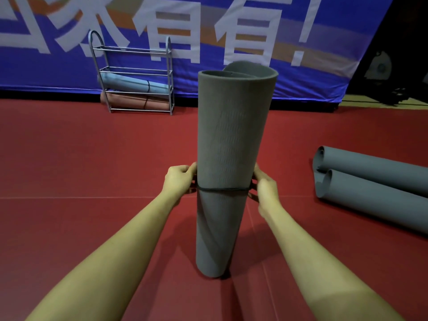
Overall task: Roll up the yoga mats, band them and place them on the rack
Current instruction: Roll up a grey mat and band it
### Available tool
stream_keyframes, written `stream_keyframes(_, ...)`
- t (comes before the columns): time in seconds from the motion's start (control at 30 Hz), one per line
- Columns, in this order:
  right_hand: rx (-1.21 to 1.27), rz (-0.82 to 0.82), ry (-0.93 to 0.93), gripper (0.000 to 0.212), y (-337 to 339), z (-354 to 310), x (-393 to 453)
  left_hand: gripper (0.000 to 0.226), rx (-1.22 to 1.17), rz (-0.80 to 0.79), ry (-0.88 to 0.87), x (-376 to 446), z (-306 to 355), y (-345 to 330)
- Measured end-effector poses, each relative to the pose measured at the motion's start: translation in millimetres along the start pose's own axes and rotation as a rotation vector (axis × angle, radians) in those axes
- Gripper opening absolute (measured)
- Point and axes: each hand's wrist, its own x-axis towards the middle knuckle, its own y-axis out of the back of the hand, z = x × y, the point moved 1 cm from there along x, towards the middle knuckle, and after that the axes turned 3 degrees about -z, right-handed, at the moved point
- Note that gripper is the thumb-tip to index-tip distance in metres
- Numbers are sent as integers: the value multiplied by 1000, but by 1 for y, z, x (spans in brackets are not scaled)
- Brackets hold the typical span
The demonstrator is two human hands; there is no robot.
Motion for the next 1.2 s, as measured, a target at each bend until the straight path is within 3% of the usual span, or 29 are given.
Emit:
stream_keyframes(0.1, -75, -33, 39, 41, -2, -12, 1, 48, -142, -131, 90, -7, 14, -11)
stream_keyframes(0.2, -83, -61, 102, 40, -10, -27, 1, 66, -119, -184, 99, -12, 33, -20)
stream_keyframes(0.3, -21, -68, 181, 41, -21, -58, 0, 62, -206, -195, -36, -20, 62, -26)
stream_keyframes(0.43, 94, -137, 258, 52, -35, -114, 0, 48, -297, -93, -326, -22, 118, -27)
stream_keyframes(0.6, 145, -211, 258, 80, -53, -154, -7, 89, -270, -14, -432, -23, 159, -31)
stream_keyframes(0.73, 209, -251, 275, 52, -49, -178, -8, 72, -253, 0, -497, -31, 176, -36)
stream_keyframes(0.83, 267, -297, 344, 49, -47, -196, 2, 59, -256, 34, -493, -28, 199, -35)
stream_keyframes(1.03, 144, -290, 305, 90, -38, -204, 12, 41, -227, 69, -505, -22, 210, -49)
stream_keyframes(1.1, 67, -237, 298, 79, -29, -200, 13, 32, -161, 99, -506, -25, 201, -57)
stream_keyframes(1.17, -12, -184, 385, 45, -20, -205, 16, 27, -109, 139, -543, -24, 201, -63)
stream_keyframes(1.2, -72, -182, 439, 39, -17, -209, 19, 28, -74, 161, -579, -24, 202, -67)
